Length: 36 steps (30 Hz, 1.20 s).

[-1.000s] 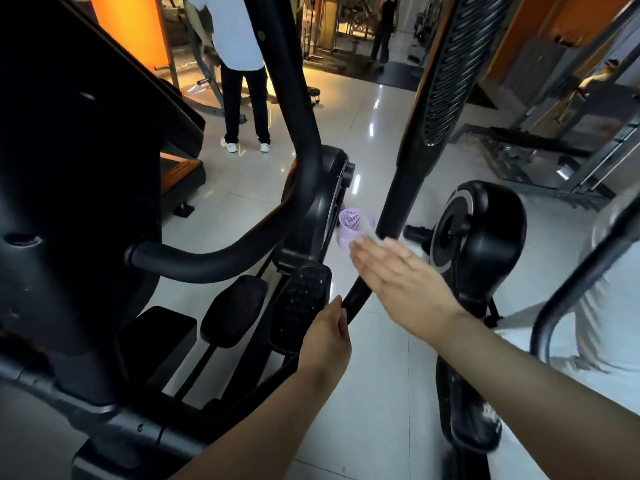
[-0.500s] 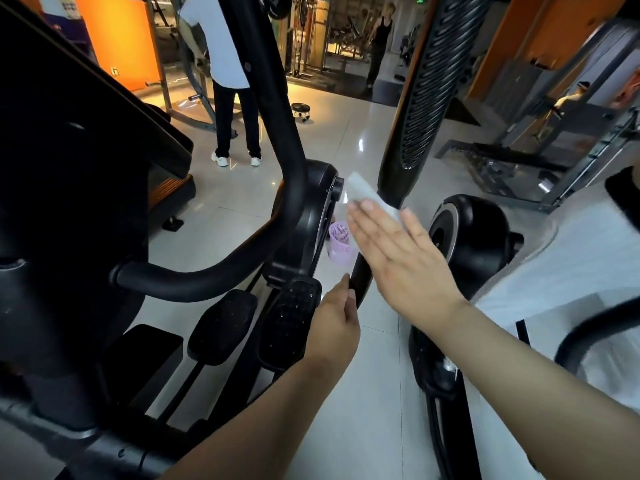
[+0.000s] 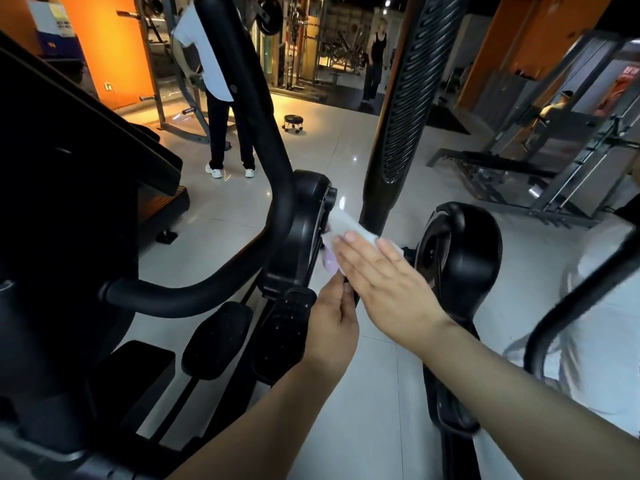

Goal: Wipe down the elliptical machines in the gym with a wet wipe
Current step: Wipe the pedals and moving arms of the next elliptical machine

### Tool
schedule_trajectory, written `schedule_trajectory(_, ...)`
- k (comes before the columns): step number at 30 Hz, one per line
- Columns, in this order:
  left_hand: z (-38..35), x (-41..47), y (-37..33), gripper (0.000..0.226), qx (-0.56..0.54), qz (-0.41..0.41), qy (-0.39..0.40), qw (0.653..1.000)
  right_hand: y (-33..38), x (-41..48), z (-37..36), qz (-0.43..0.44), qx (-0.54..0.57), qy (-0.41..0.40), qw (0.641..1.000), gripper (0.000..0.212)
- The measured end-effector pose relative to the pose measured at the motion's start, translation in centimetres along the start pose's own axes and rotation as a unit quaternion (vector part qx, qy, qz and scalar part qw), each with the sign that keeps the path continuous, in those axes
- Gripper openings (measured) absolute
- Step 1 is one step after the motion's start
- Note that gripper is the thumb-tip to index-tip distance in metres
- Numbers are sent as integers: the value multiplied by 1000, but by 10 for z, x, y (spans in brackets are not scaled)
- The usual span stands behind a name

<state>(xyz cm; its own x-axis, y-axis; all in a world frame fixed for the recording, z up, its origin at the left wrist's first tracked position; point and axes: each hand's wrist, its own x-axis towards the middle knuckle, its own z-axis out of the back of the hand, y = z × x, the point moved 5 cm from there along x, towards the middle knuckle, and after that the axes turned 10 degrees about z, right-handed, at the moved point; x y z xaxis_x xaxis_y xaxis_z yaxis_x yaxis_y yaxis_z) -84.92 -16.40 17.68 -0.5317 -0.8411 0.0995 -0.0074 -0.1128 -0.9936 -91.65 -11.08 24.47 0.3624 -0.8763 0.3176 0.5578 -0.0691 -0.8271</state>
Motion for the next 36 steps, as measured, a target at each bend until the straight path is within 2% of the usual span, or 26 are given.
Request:
schedule_trajectory(2,1,-1,4,36,11,2,0,1000,6,-5,-3,22,-2,8,1000,61)
schedule_trajectory(8,3,-6,18,40,22,13,-2,1000,11,-2,-8,5,1,26,1000,61)
schedule_trajectory(12,7,-10,48,40,86,45,8,995,42,-13,-20,63,9,56,996,66)
schedule_trajectory(15,13,-19,68,46,166,71,27,983,41,-15,-19,45,19,44,998,65)
schedule_trajectory(18,20,-26,80,47,187,89,34,978,51,-18,-25,27,31,49,998,62)
schedule_trajectory(20,27,-31,89,46,198,97,42,974,73,-23,-35,45,44,76,995,62)
schedule_trajectory(23,40,-38,106,45,222,133,51,964,104,-28,-47,69,97,118,986,63)
schedule_trajectory(30,57,-52,110,43,271,147,57,950,120,-36,-48,19,186,63,980,65)
schedule_trajectory(34,64,-56,128,33,270,170,48,947,174,-32,-40,-4,323,67,944,61)
schedule_trajectory(36,72,-59,137,31,297,193,35,934,187,-30,-36,-1,373,68,926,59)
